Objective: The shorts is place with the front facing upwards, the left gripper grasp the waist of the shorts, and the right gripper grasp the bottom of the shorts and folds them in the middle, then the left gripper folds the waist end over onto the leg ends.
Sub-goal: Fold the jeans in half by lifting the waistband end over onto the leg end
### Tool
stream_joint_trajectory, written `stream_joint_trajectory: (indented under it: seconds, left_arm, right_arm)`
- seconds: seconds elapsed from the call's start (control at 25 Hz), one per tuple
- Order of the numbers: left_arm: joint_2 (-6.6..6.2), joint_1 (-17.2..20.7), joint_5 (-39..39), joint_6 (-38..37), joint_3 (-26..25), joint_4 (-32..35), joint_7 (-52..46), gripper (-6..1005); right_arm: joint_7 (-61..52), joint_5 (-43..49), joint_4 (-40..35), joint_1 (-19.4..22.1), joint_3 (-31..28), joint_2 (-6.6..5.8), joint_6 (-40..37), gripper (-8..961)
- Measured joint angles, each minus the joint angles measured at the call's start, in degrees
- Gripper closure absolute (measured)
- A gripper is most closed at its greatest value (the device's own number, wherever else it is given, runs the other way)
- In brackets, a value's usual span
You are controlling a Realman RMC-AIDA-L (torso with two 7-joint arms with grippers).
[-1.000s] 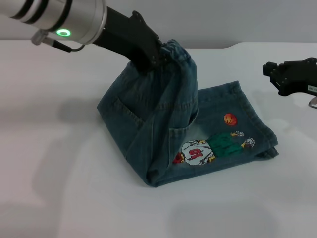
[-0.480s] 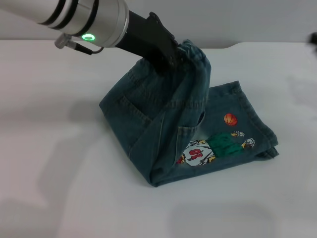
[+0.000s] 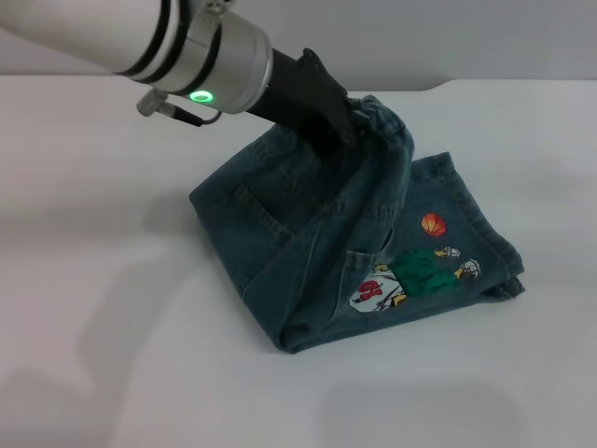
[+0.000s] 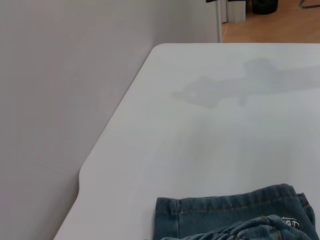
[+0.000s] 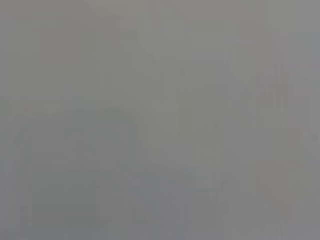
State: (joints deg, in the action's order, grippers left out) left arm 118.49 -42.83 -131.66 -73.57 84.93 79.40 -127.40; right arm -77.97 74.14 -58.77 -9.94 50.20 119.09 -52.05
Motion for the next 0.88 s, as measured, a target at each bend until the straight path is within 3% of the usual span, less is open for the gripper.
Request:
stream_joint_trajectory:
  seconds: [0.56,0.88]
  left_arm:
    - [0.05,-0.36,2.65,3.59,4.22,-1.0,-1.46,931]
    - [0.0,0.17,2.49,7.5,4.44,-0.97,-4.15,839]
  right_arm:
    - [0.84,-0.32,2.3,-0.17,-0.77,-0.13,-0.71,912]
    - [0.89,-0.32,3.38,-0.17,-0.47,-0.15,-1.42,912]
